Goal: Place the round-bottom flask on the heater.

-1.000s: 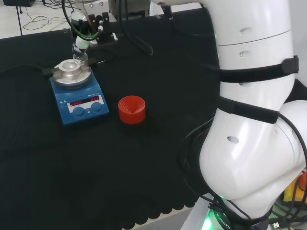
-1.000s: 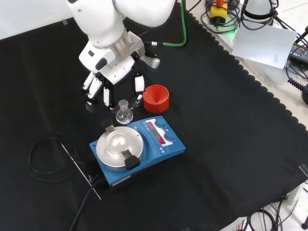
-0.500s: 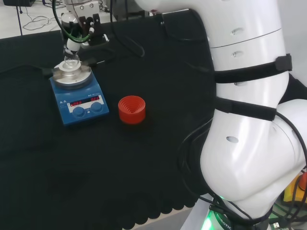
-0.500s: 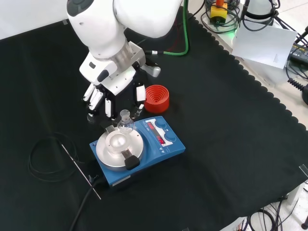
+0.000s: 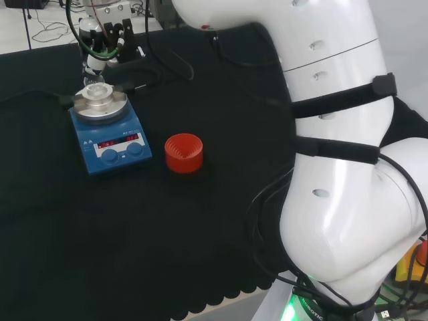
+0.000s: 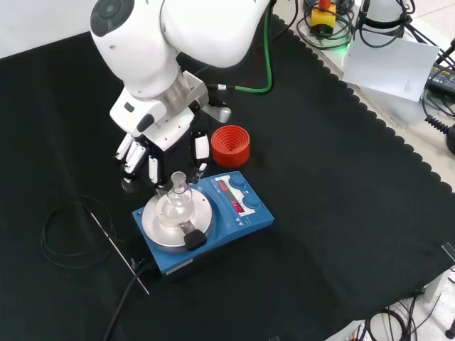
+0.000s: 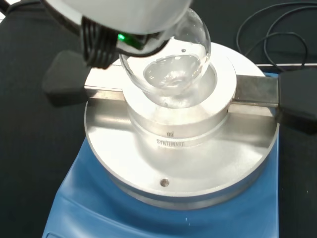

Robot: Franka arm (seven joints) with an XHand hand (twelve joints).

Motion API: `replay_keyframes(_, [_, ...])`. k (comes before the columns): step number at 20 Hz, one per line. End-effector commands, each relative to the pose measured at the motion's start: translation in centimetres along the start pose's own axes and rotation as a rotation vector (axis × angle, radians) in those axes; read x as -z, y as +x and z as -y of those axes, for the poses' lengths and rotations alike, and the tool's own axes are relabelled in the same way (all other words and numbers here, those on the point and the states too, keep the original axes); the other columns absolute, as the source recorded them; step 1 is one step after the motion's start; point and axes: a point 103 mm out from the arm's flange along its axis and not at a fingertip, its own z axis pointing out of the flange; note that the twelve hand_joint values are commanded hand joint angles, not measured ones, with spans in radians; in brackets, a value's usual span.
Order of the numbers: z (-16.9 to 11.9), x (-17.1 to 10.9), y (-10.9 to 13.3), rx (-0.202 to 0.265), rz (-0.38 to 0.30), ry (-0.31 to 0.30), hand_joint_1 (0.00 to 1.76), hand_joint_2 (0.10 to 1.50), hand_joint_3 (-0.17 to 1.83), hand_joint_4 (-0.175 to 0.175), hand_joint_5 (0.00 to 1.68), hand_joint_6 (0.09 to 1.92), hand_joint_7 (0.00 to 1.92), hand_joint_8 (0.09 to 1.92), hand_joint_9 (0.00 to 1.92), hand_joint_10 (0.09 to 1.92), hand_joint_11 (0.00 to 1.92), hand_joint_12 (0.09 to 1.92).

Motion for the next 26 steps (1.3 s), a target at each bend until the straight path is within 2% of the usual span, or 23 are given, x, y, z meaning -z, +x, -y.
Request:
replay_keyframes(1, [-0.6,-0.8,-0.1,0.006,0.006,0.024,1.12,0.63,0.75,0.175,1.22,0.81,0.29,0.67,0.54,0.62,0.36,1.34])
replay_keyframes(26, [-1.3,-2.0,-0.7,0.009,0.005,0.019,1.12,0.63,0.75,0.175,1.22,0.81,0.28,0.67,0.54,0.62,0.36,1.34])
